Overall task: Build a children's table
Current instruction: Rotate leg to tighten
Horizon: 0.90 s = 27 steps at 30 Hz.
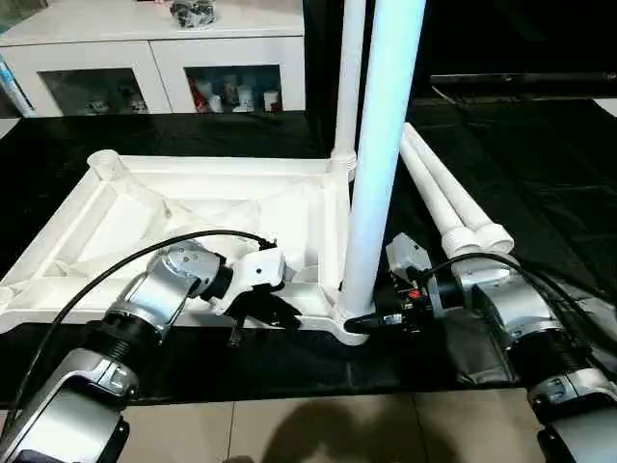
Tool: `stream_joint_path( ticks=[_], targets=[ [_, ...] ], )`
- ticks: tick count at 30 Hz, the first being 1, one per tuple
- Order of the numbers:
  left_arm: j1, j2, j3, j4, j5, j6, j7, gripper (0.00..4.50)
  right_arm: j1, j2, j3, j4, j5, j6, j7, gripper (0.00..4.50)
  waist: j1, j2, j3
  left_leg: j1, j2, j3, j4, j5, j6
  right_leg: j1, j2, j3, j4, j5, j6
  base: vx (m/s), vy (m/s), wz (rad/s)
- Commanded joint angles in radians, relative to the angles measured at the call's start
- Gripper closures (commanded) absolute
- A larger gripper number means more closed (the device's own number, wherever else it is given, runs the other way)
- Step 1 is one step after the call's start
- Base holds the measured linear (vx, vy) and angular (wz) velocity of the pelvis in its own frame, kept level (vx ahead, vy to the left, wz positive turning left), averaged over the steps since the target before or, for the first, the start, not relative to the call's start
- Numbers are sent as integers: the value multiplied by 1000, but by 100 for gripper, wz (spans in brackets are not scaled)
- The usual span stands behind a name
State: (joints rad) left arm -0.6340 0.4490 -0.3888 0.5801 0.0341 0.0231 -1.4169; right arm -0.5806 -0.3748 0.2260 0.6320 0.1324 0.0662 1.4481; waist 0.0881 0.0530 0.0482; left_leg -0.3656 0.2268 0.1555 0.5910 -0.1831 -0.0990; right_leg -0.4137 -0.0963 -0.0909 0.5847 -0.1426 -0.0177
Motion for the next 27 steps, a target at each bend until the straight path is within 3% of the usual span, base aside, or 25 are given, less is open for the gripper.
stream_joint_path(
  ticks=[1, 6, 9, 10, 11, 12, 13, 15, 17, 18, 21, 22, 24, 27],
  targets=[
    [14, 0, -36, -17, 11, -7, -43, 450, -18, 0, 1, -4, 9, 8, -3, 165, -5, -7, -76, 5, -3, 21, -65, -182, 68, 65, -32, 33, -48, -213, -239, 0, 0, 0],
    [10, -27, -4, -3, -7, 48, 14, 450, 9, 22, -16, -33, 28, 53, -35, 176, -6, -5, -76, 6, -3, 22, -65, -182, 68, 65, -31, 34, -48, -206, -245, 0, 0, 0],
    [-8, -68, 35, 25, -5, 115, 131, 450, 36, 65, -21, -40, -12, 63, -182, 178, -7, 0, -71, 7, -4, 22, -67, -203, 52, 62, -30, 34, -54, -248, -228, 0, 0, 0],
    [-14, -85, 53, 30, -12, 139, 168, 450, 39, 84, -25, -39, -21, 80, -237, 178, -13, -3, -66, 9, -9, 20, -72, -250, 31, 63, -31, 30, -63, -348, -199, 0, 0, 0],
    [-17, -97, 64, 30, -17, 160, 194, 450, 41, 102, -29, -40, -24, 97, -274, 178, -14, 0, -64, 11, -11, 20, -73, -268, 27, 62, -31, 29, -69, -387, -185, 0, 0, 0],
    [-17, -97, 64, 30, -17, 160, 194, 450, 41, 102, -29, -40, -24, 97, -274, 178, -21, -4, -61, 12, -13, 17, -75, -296, 17, 62, -30, 28, -74, -442, -164, 0, 0, 0],
    [-26, -123, 82, 30, -16, 206, 257, 450, 41, 141, -38, -41, -22, 135, -338, 178, -22, 4, -60, 15, -13, 16, -76, -309, 13, 62, -32, 27, -77, -462, -156, 0, 0, 0],
    [-42, -154, 100, 30, -3, 264, 345, 450, 30, 196, -53, -19, -26, 161, -438, 178, -38, -2, -58, 19, -17, 14, -77, -341, 9, 60, -29, 25, -84, -501, -139, 0, 0, 0],
    [-65, -217, 156, 21, -17, 355, 474, 450, -8, 276, -75, 47, -50, 159, -615, 178, -57, -1, -57, 17, -18, 12, -76, -341, 0, 55, -30, 23, -87, -523, -131, 0, 0, 0],
    [-65, -217, 156, 21, -17, 355, 474, 450, -8, 276, -75, 47, -50, 159, -615, 178, -67, -3, -58, 13, -23, 8, -74, -345, -1, 60, -30, 15, -92, -554, -117, 0, 0, 0],
    [-73, -256, 184, 4, -11, 401, 561, 450, -44, 335, -101, 90, -62, 169, -755, 178, -78, -2, -60, 13, -25, 8, -73, -339, 18, 58, -30, 10, -101, -549, -107, 0, 0, 0],
    [-83, -287, 209, 3, -9, 422, 641, 450, -68, 372, -109, 110, -72, 168, -821, 179, -82, -10, -59, 14, -25, 9, -72, -337, 24, 54, -28, 10, -101, -536, -115, 0, 0, 0],
    [-87, -297, 218, 3, -8, 429, 668, 450, -74, 383, -111, 114, -76, 169, -838, 179, -83, -8, -62, 16, -26, 12, -69, -328, 35, 53, -28, 12, -100, -516, -124, 0, 0, 0],
    [-89, -308, 235, -9, -2, 446, 715, 450, -81, 402, -115, 120, -84, 156, -854, 179, -81, -12, -62, 9, -22, 11, -73, -313, 45, 57, -28, 15, -92, -475, -138, 0, 0, 0]
  ],
)
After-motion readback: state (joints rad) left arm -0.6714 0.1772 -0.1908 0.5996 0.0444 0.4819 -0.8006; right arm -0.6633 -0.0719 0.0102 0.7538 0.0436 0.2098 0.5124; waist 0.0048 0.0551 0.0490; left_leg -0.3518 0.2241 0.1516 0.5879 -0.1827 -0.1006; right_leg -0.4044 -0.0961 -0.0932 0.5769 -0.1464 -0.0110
